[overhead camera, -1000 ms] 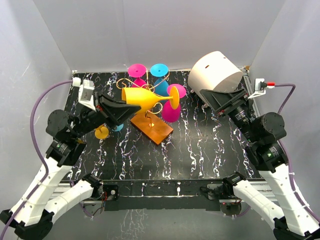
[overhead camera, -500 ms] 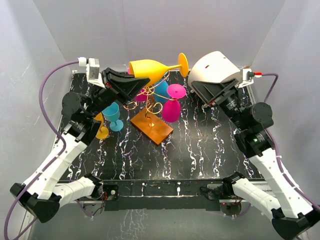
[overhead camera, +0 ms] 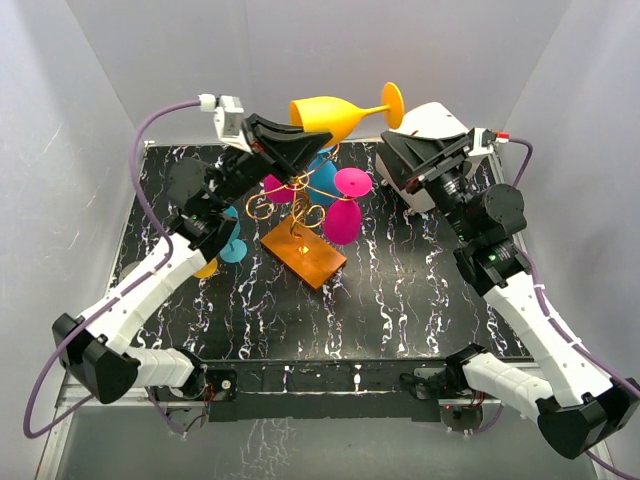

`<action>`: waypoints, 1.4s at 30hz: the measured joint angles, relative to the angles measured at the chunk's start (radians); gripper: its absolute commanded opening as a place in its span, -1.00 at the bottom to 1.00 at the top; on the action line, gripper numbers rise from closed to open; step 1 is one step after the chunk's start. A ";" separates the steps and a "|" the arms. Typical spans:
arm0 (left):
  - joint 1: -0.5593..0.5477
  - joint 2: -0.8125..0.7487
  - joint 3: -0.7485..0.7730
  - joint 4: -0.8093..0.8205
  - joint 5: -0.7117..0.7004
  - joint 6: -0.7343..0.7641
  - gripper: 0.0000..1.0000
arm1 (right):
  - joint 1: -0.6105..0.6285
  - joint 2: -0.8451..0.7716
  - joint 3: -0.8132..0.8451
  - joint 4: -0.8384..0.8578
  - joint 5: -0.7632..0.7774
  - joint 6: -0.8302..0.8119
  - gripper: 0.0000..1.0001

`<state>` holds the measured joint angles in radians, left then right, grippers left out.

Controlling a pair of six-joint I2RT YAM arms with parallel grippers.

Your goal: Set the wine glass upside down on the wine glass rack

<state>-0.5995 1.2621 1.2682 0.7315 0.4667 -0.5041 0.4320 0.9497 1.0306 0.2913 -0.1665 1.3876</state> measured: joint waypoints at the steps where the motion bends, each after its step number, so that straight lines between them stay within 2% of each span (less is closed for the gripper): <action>1: -0.019 0.016 0.011 -0.001 -0.006 0.020 -1.00 | 0.002 0.008 0.011 -0.003 0.014 0.013 -0.02; 8: -0.151 0.083 0.071 -0.051 -0.042 0.185 -1.00 | 0.009 0.025 0.076 -0.101 0.125 0.107 -0.10; 13: -0.169 0.084 0.077 -0.061 -0.045 0.232 -1.00 | 0.010 0.020 0.077 -0.179 0.202 0.151 -0.15; 28: -0.182 0.080 0.076 -0.067 -0.040 0.241 -1.00 | 0.011 0.045 0.120 -0.219 0.259 0.178 -0.47; 42: -0.182 0.045 0.025 -0.059 -0.043 0.227 -1.00 | 0.019 0.053 0.120 -0.207 0.249 0.185 -1.00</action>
<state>-0.7811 1.3075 1.2930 0.6727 0.4240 -0.2768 0.4515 1.0031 1.1503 0.0841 0.0830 1.5726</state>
